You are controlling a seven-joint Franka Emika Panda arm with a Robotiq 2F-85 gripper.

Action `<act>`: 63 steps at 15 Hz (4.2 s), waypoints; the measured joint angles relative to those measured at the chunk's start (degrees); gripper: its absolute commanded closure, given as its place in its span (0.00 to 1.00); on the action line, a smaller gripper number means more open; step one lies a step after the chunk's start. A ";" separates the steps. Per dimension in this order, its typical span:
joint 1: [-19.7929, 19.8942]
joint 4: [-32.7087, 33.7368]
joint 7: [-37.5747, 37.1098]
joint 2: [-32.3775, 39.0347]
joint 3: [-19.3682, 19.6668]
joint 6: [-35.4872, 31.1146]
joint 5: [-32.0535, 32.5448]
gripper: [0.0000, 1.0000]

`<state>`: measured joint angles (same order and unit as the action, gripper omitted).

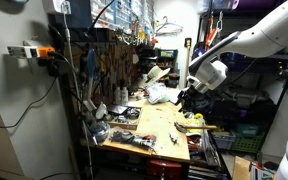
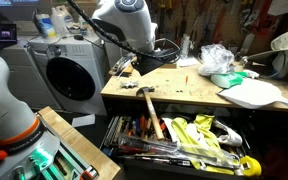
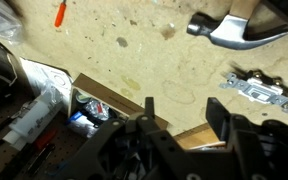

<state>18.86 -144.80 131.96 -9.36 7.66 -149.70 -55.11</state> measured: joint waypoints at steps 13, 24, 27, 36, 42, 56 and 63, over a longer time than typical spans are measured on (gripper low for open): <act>-2.42 -2.76 -16.43 2.66 7.02 2.64 26.76 0.00; -4.87 -0.36 -18.52 9.88 6.86 2.60 27.39 0.00; -4.87 1.20 -19.20 11.74 6.33 2.60 27.39 0.00; -4.84 5.18 -23.27 16.31 4.63 2.59 29.25 0.51; -4.71 5.83 -26.03 17.24 4.13 2.73 31.39 0.82; -5.52 10.84 -27.14 13.67 -0.20 2.68 32.77 0.92; -9.39 14.46 -24.94 12.73 -3.14 2.94 36.94 0.92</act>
<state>9.47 -130.33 107.03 3.37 4.52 -146.76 -18.18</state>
